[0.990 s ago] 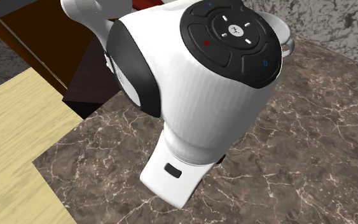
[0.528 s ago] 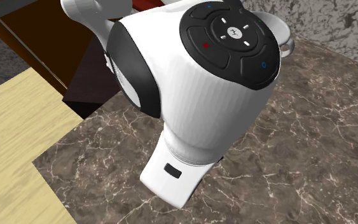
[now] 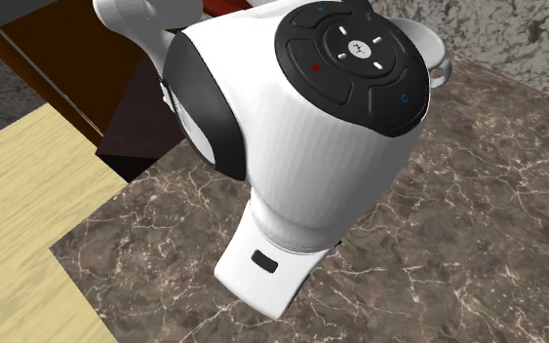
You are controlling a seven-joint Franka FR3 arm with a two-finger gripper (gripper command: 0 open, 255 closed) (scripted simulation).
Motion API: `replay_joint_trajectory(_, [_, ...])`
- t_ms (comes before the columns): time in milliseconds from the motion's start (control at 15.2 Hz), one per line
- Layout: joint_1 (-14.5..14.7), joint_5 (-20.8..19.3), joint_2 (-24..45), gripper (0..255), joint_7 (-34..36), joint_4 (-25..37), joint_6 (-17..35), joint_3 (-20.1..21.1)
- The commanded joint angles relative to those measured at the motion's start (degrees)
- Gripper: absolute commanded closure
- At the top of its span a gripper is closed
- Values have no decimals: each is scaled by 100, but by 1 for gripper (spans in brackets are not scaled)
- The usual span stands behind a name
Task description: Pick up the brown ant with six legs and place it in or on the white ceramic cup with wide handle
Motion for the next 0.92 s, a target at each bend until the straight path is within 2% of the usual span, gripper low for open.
replay_joint_trajectory(0, [1,1,4,255,-1,0,2,1])
replay_joint_trajectory(858, [108,55,-10,255,-149,987,-979,37])
